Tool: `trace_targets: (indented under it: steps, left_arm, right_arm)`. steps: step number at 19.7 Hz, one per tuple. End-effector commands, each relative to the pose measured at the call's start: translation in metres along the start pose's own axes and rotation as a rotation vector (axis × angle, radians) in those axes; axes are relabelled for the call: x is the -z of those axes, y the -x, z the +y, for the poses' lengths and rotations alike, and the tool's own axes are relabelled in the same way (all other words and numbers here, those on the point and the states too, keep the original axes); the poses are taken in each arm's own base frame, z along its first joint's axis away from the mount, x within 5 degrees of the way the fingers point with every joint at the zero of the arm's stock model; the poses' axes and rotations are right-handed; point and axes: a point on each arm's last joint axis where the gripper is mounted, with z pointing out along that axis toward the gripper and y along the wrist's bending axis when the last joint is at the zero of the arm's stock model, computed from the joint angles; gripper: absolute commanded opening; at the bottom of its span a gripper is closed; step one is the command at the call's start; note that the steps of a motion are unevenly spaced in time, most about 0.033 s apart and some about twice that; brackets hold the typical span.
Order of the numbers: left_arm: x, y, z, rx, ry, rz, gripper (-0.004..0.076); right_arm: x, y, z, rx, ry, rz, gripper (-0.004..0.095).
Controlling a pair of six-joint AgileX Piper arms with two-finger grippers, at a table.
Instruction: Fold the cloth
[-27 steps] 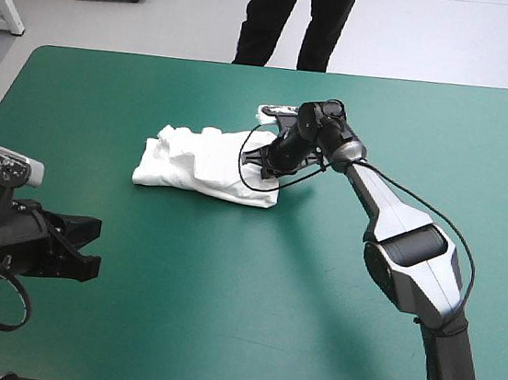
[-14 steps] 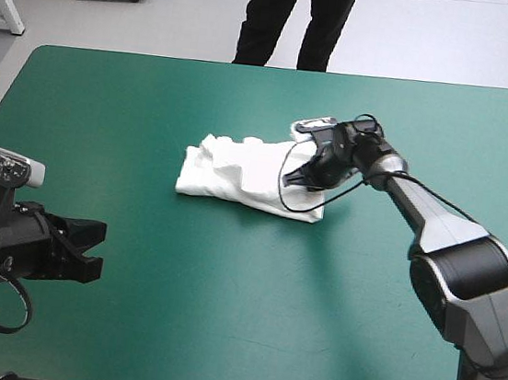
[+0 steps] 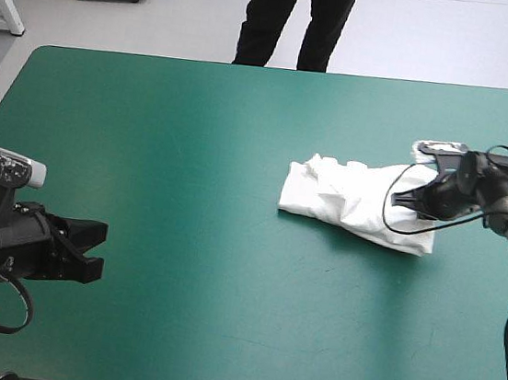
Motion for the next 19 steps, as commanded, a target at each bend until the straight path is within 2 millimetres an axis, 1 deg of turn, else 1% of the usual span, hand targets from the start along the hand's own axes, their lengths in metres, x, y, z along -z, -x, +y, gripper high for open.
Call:
trace_targets:
  steps: [1, 2, 3, 4, 5, 6, 7, 9, 11, 13, 14, 15, 16, 17, 18, 19]
  left_arm:
    - [0.004, 0.000, -0.002, -0.008, -0.015, 0.019, -0.0009]
    - [0.004, 0.000, -0.002, -0.024, -0.015, 0.019, -0.0009]
    - [0.004, 0.000, -0.002, -0.039, -0.015, 0.019, -0.0009]
    - [0.004, 0.000, -0.002, -0.043, -0.015, 0.019, -0.0009]
    - [0.004, 0.000, -0.002, -0.047, -0.013, 0.018, -0.0009]
    - [0.004, 0.000, -0.002, -0.053, -0.011, 0.018, -0.0009]
    - [0.004, 0.000, -0.002, -0.073, -0.011, 0.018, -0.0009]
    - [0.004, 0.000, -0.002, -0.085, -0.011, 0.018, -0.0009]
    - [0.004, 0.000, -0.002, -0.093, -0.011, 0.018, -0.0009]
    - [0.004, 0.000, -0.002, -0.093, -0.011, 0.018, -0.0009]
    - [0.004, 0.000, -0.002, -0.093, -0.011, 0.018, -0.0009]
    - [0.004, 0.000, -0.002, -0.096, -0.011, 0.018, -0.0009]
    - [0.004, 0.000, -0.002, -0.102, -0.011, 0.018, -0.0009]
    - [0.004, 0.000, -0.002, -0.102, -0.011, 0.018, -0.0009]
    - [0.004, 0.000, -0.002, -0.107, -0.011, 0.018, -0.0009]
    - [0.004, 0.000, -0.002, -0.106, -0.011, 0.018, -0.0009]
  right_arm:
    - [0.038, -0.015, -0.052, -0.123, -0.103, -0.137, -0.0017]
    - [0.040, -0.019, -0.063, -0.155, -0.121, -0.144, -0.0017]
    - [0.044, -0.026, -0.081, -0.199, -0.157, -0.147, -0.0017]
    - [0.047, -0.030, -0.090, -0.218, -0.177, -0.148, -0.0017]
    - [0.050, -0.036, -0.107, -0.245, -0.217, -0.141, -0.0017]
    - [0.052, -0.038, -0.111, -0.256, -0.234, -0.139, -0.0017]
    - [0.055, -0.045, -0.126, -0.302, -0.285, -0.130, -0.0017]
    - [0.058, -0.050, -0.137, -0.343, -0.302, -0.133, -0.0017]
    - [0.058, -0.050, -0.138, -0.343, -0.307, -0.147, -0.0017]
    - [0.058, -0.049, -0.138, -0.347, -0.303, -0.150, 0.0017]
    - [0.057, -0.050, -0.138, -0.356, -0.298, -0.144, 0.0096]
    - [0.057, -0.050, -0.137, -0.369, -0.292, -0.136, 0.0204]
    - [0.057, -0.052, -0.136, -0.374, -0.285, -0.123, 0.0365]
    - [0.057, -0.052, -0.136, -0.373, -0.286, -0.122, 0.0499]
    - [0.060, -0.052, -0.137, -0.382, -0.298, -0.126, 0.0667]
    - [0.062, -0.052, -0.137, -0.396, -0.310, -0.131, 0.0727]
